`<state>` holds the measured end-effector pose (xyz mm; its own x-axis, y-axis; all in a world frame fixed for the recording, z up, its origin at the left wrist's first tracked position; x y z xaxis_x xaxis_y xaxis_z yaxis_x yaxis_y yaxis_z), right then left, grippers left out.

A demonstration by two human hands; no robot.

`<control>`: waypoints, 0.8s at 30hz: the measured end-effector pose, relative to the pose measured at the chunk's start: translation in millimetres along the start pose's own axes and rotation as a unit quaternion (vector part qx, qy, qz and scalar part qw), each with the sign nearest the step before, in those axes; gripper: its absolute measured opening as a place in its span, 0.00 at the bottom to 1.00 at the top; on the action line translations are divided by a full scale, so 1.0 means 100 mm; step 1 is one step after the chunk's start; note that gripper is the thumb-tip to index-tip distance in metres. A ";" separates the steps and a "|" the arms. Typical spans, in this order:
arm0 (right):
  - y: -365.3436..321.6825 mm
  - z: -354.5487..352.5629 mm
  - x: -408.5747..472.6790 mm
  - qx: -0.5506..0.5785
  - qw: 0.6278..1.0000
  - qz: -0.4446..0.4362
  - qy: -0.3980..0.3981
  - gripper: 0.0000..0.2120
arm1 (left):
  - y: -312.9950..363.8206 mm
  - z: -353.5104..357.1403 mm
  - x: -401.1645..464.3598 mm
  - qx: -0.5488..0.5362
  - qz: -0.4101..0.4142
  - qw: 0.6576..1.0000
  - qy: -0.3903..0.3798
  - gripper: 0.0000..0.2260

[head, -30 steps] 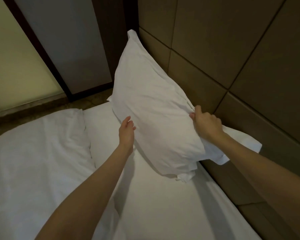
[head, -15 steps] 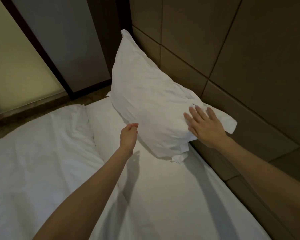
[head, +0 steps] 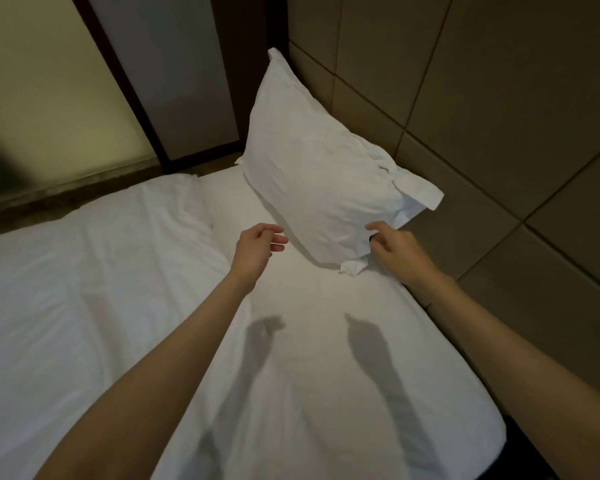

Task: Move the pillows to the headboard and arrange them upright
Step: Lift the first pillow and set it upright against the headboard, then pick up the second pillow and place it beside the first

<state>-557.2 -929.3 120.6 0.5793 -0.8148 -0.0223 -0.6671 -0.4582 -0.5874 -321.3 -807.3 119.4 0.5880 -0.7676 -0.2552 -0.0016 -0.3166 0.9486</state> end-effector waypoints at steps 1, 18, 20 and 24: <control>-0.08 0.01 -0.16 0.017 1.000 0.000 0.002 0.14 | 0.00 -0.06 -0.16 0.003 0.001 1.000 -0.001 0.13; -0.89 0.54 -2.19 0.279 0.958 0.058 0.020 0.10 | -0.50 -0.70 -2.18 -0.018 0.034 0.998 0.040 0.14; -0.93 0.65 -2.38 0.307 0.949 0.067 0.005 0.10 | -0.61 -0.79 -2.42 -0.030 0.038 0.997 0.066 0.14; -0.99 0.86 -2.68 0.339 0.937 0.084 -0.024 0.10 | -0.92 -0.94 -2.88 -0.039 0.018 0.993 0.108 0.13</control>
<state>-605.8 -635.4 115.6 0.5242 -0.8308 -0.1871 -0.3092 0.0189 -0.9508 -414.1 -504.9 122.8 0.7491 -0.6368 -0.1826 0.0320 -0.2406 0.9701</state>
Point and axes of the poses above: each hand's wrist, its own x-axis towards the middle knuckle, its own z-axis out of the palm, y = z × x, the point moved 2 cm from there along x, towards the middle knuckle, and after that the axes turned 1 degree about y, right-handed, at the moved point
